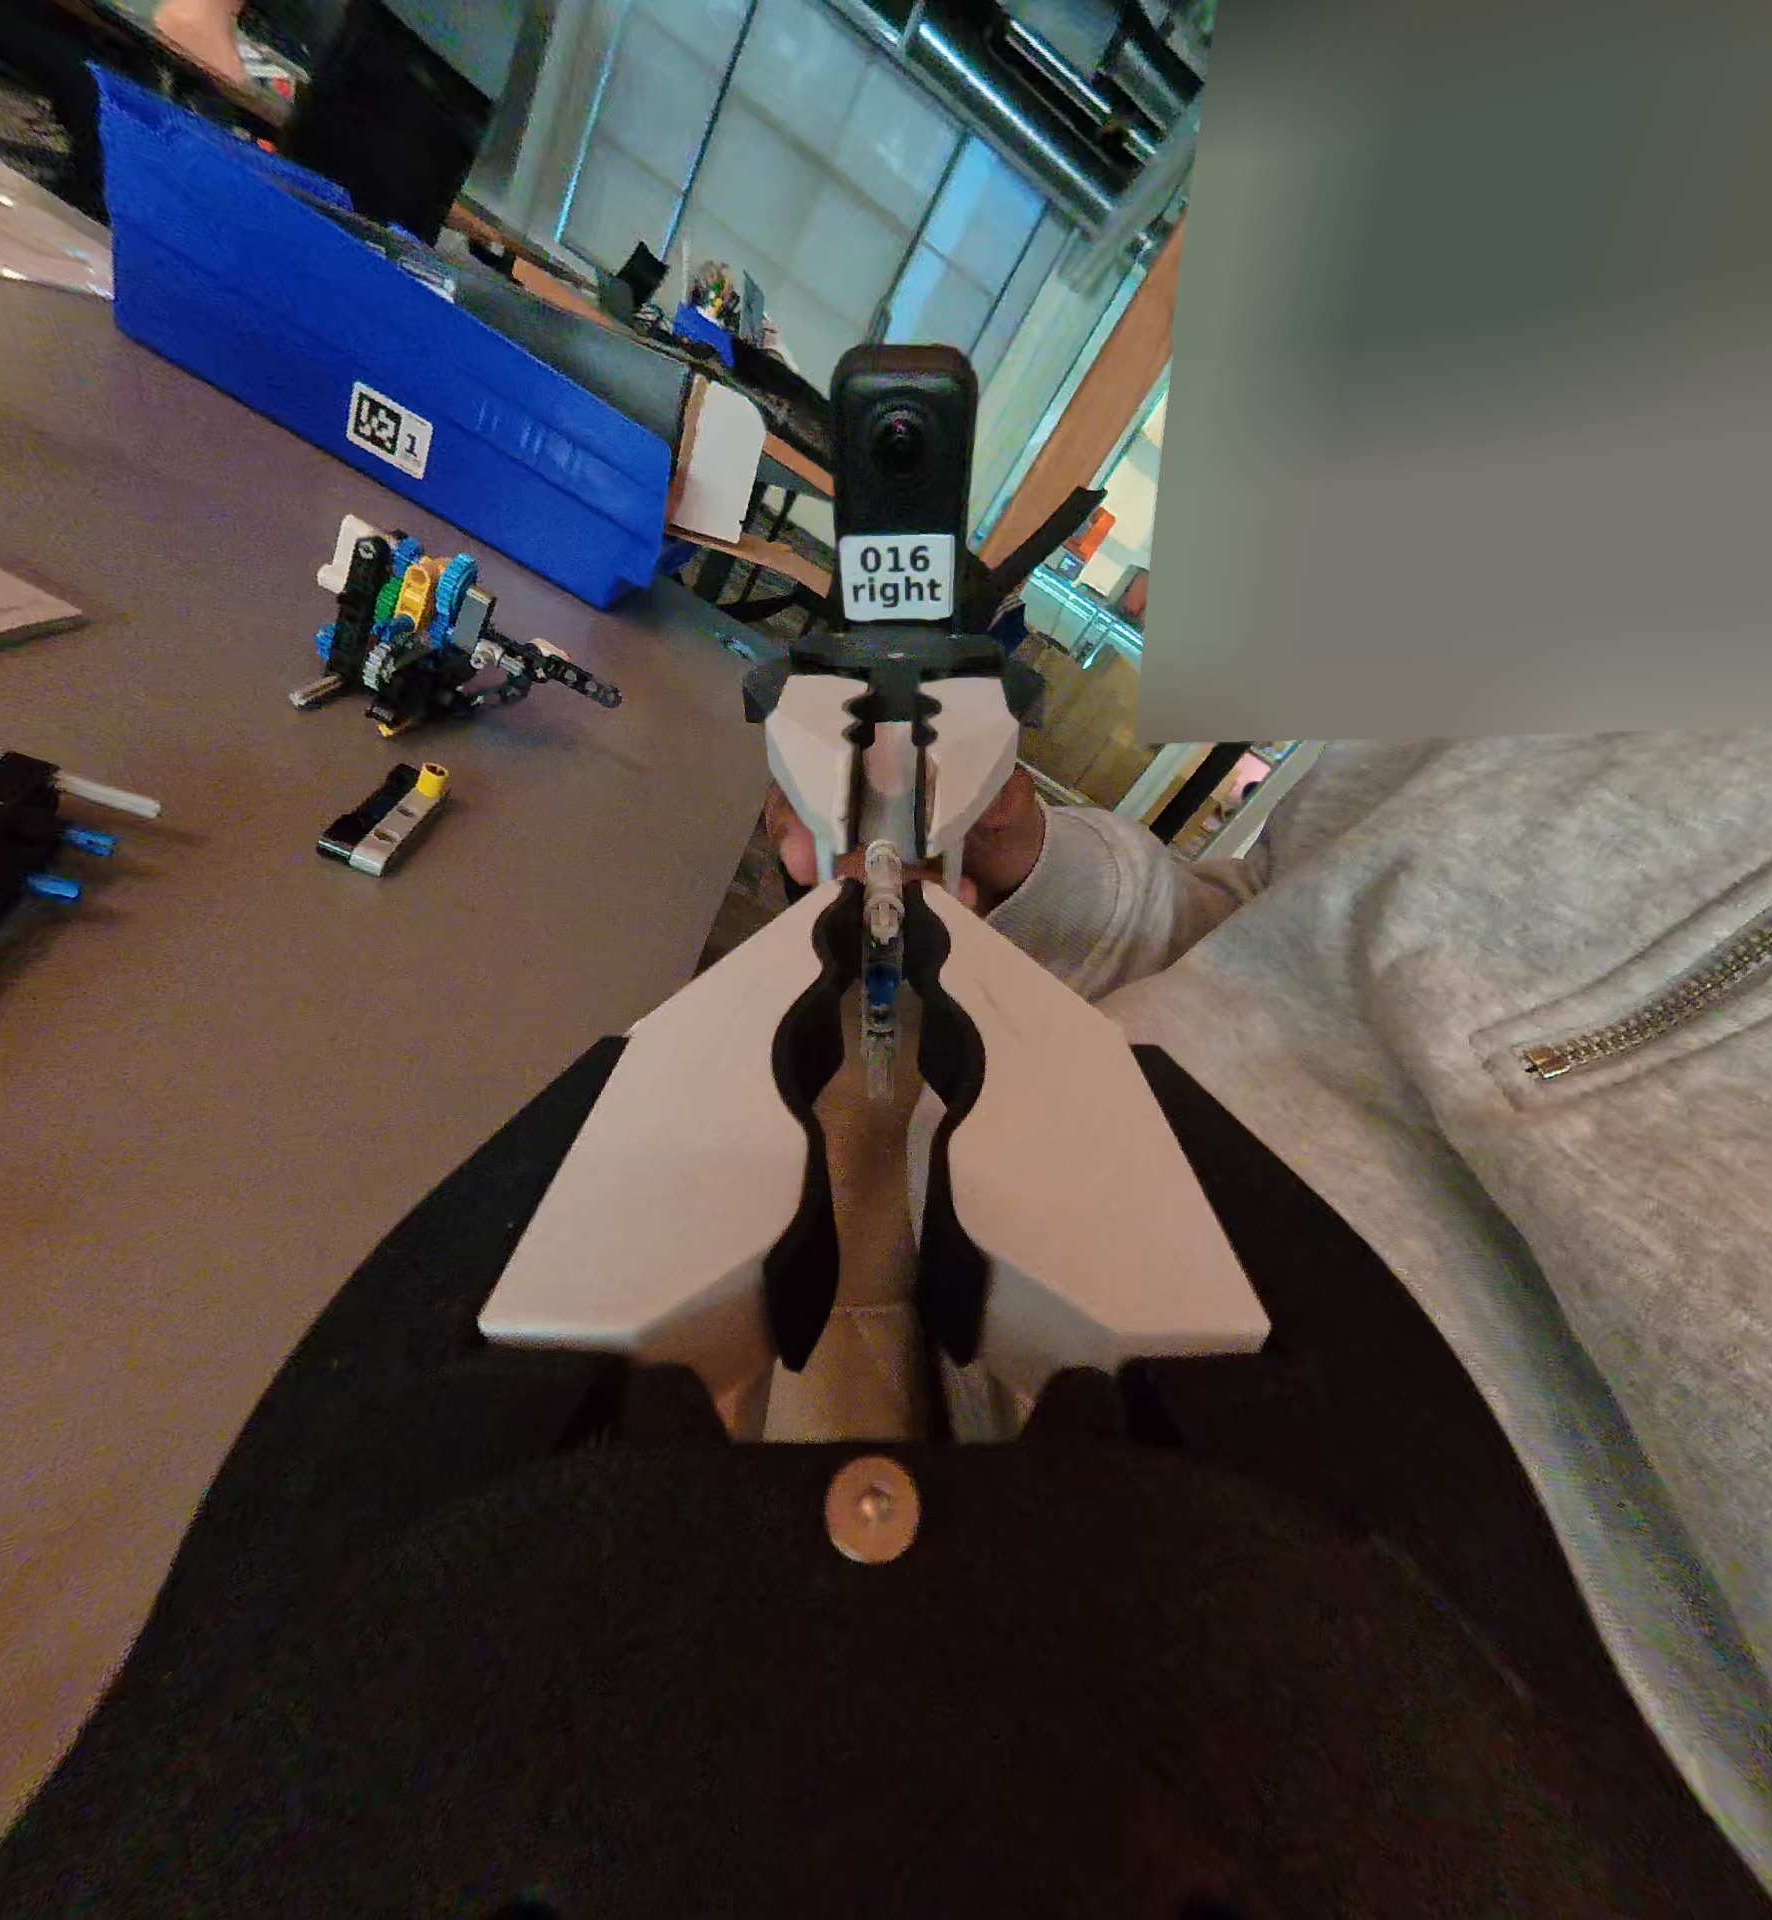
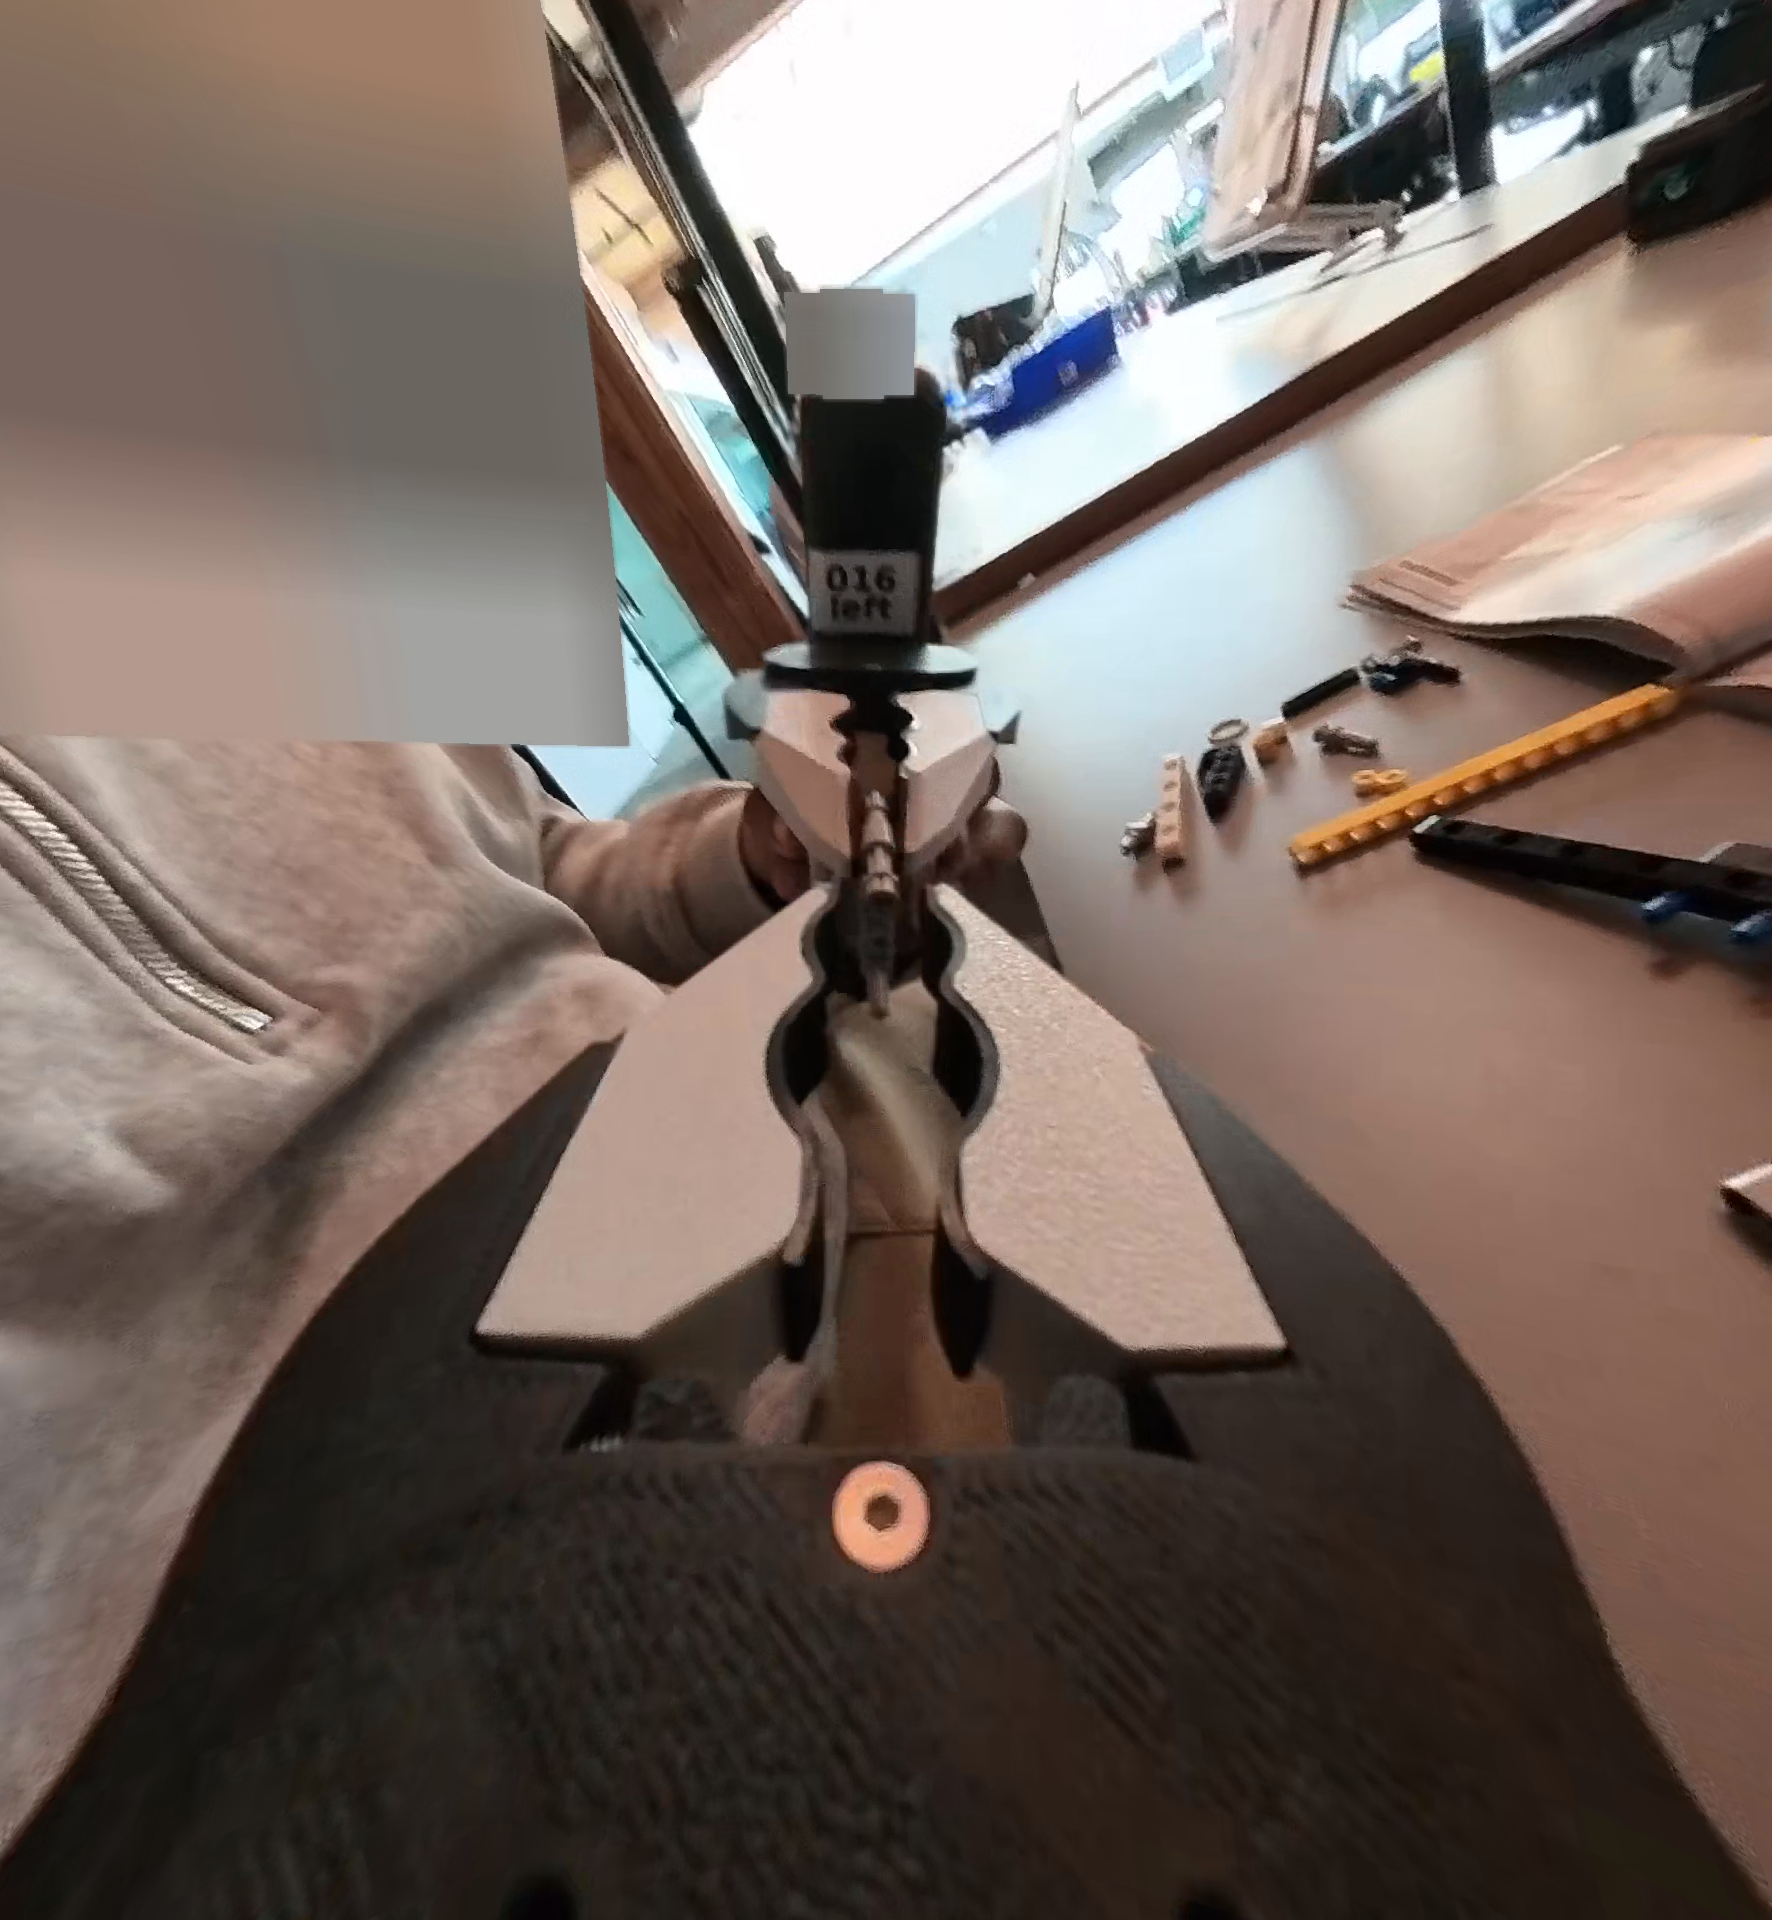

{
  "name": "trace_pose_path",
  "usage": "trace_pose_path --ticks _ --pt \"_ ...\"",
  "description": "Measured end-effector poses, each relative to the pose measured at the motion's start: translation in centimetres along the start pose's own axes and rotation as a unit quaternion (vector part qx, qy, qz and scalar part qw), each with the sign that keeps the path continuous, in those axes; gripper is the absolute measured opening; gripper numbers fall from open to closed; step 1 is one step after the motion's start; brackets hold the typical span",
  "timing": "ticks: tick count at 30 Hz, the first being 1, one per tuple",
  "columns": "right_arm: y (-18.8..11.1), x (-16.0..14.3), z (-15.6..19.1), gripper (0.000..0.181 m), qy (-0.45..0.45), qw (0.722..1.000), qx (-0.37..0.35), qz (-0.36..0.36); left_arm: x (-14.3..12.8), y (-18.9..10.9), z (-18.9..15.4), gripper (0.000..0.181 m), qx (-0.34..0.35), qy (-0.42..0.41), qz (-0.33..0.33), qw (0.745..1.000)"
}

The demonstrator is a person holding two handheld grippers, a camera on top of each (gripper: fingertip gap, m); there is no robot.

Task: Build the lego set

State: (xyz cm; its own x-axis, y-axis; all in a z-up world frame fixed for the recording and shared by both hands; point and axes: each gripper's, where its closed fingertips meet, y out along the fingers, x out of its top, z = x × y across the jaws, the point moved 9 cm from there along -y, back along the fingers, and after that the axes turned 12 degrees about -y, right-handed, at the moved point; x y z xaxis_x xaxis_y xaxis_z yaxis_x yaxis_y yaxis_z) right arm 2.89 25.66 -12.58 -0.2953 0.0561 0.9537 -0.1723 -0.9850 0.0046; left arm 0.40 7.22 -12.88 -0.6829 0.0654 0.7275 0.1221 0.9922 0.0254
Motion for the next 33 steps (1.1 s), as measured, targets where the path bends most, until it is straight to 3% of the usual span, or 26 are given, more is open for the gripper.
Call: trace_pose_path --ticks 19,33 --pt "0.38 -0.1 0.29 0.005 0.009 1.0 0.018 -0.005 -0.04 0.02 -0.44 0.003 -0.004 0.002 0.004 1.0" --pt "0.23 -0.48 0.53 0.005 0.005 0.998 0.037 0.049 -0.56 0.25 -0.11 0.003 -0.008 -0.027 0.054 0.998"
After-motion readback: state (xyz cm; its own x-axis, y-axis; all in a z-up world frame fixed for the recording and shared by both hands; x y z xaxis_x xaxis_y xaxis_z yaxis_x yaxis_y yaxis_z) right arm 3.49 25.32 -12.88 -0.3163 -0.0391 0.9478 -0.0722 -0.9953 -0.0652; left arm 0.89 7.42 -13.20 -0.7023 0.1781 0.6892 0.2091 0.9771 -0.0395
